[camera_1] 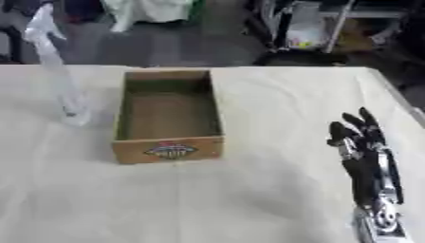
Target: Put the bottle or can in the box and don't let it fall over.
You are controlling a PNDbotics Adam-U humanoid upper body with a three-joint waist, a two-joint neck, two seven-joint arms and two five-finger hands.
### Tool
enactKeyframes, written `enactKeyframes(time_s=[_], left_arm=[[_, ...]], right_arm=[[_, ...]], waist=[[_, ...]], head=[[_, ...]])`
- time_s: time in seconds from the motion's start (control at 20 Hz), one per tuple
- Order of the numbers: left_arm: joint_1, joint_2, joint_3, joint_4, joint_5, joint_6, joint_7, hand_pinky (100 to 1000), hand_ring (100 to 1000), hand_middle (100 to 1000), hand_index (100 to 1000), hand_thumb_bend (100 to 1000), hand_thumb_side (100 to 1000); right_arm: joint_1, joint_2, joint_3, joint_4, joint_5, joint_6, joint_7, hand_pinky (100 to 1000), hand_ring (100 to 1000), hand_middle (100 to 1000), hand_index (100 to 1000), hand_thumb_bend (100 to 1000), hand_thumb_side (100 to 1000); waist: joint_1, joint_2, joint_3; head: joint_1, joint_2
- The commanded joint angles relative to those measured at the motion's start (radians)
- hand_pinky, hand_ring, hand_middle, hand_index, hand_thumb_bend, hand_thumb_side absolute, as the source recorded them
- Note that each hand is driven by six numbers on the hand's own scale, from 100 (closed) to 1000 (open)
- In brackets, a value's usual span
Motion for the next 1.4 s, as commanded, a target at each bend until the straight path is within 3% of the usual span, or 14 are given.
enactKeyframes(time_s=[0.05,0.5,0.75,1.4], left_arm=[[-0.050,0.074,-0.005,0.017,0.023,0.005,0.009,714,764,665,837,542,722],[-0.235,0.202,-0.082,0.187,0.062,0.016,-0.017,712,768,674,844,565,691],[-0.357,0.244,-0.132,0.334,0.007,0.032,-0.032,714,770,681,851,581,653],[-0.613,0.221,-0.185,0.670,-0.091,0.005,-0.014,714,770,682,855,570,626]], right_arm=[[-0.003,-0.016,0.003,-0.017,-0.003,-0.002,0.005,650,795,844,1000,564,536],[-0.003,-0.019,0.009,-0.014,-0.003,-0.001,0.013,650,795,844,1000,565,535],[-0.004,-0.020,0.015,-0.013,-0.005,0.000,0.019,650,794,844,1000,565,536],[-0.006,-0.025,0.028,-0.010,-0.014,0.000,0.034,650,791,844,1000,566,534]], waist=[[0.005,-0.018,-0.004],[0.006,-0.022,-0.024],[0.007,-0.022,-0.043],[0.006,-0.020,-0.095]], head=[[0.001,-0.002],[0.012,0.000],[0.016,0.003],[0.032,0.000]])
